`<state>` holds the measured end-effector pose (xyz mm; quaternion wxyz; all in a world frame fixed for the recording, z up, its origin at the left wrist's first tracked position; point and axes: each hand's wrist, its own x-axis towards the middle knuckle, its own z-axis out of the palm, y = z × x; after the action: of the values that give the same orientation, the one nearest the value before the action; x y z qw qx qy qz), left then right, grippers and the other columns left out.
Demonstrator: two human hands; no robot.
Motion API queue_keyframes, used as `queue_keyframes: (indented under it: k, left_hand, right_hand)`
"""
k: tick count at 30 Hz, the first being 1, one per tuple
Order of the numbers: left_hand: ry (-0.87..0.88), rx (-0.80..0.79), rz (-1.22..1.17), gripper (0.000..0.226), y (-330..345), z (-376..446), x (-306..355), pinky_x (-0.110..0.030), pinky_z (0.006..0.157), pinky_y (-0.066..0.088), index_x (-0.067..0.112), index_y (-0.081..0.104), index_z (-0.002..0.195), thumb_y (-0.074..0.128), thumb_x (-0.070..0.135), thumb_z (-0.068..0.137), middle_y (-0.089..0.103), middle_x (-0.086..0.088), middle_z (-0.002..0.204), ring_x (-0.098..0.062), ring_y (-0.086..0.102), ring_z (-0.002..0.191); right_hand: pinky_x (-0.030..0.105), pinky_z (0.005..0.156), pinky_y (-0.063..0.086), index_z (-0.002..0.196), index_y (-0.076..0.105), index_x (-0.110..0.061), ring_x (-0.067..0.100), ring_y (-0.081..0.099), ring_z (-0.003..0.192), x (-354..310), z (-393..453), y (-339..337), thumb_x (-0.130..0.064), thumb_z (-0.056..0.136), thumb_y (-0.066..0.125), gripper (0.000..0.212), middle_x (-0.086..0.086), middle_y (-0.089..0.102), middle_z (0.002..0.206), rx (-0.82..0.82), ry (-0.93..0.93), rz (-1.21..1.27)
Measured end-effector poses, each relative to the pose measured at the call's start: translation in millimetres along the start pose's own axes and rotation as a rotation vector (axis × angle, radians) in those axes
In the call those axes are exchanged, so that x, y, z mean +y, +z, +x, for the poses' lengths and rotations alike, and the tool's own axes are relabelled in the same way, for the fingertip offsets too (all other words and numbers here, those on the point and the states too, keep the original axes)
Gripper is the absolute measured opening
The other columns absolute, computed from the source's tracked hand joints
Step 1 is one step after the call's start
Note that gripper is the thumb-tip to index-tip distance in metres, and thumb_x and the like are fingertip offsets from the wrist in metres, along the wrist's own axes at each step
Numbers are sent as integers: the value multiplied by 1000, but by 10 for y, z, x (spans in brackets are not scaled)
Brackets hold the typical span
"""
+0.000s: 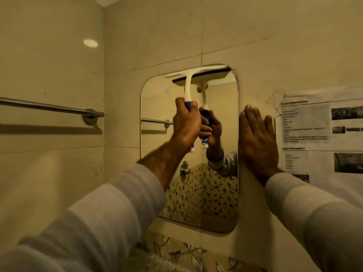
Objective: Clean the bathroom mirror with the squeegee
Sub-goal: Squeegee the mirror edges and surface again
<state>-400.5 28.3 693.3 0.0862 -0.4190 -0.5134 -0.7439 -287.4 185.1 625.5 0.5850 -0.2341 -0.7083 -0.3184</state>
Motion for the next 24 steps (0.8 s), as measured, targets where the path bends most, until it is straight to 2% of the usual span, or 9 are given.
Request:
queue_keyframes:
  k: [7,11,14,18,22,24]
  left_hand:
    - [-21,-76,10,24,131,117,20,-13,31,37,19,37,125,37,33,105,57,-7,77,-1,50,27]
    - [-37,-95,-39,26,183,82,-4,-19,35,43,19,37,127,38,33,105,65,-20,94,-12,60,43]
    - [-24,-106,-59,25,182,70,-35,-23,37,47,19,37,125,38,33,105,67,-26,97,-20,59,48]
    - [3,-141,-39,23,166,-16,-196,-40,51,59,18,37,123,38,33,105,66,-27,96,-30,64,55]
    - [27,-152,23,18,121,-160,-421,-44,53,62,20,38,119,39,31,105,67,-22,93,-37,70,62]
    - [25,-152,40,16,82,-270,-557,-40,51,61,22,39,117,40,31,104,67,-20,92,-33,70,60]
  right_hand:
    - [51,124,10,155,22,-4,30,8,153,-16,-8,-27,-13,101,45,59,15,15,164,-39,16,7]
    - [50,125,8,156,19,-5,30,6,153,-20,-13,-40,-14,103,40,58,15,13,164,-59,12,-18]
    - [49,125,6,156,19,-4,30,6,153,-29,-6,-56,-13,103,39,58,15,13,164,-52,16,-22]
    - [48,125,4,156,17,-4,30,5,153,-30,-2,-72,-10,98,43,64,15,11,164,-70,14,-32]
    - [48,125,2,157,13,-5,30,2,153,-39,-1,-91,-10,95,47,71,15,7,165,-111,18,-55]
    - [47,125,0,157,11,-5,29,0,154,-41,-2,-95,-11,94,48,73,14,4,165,-127,20,-51]
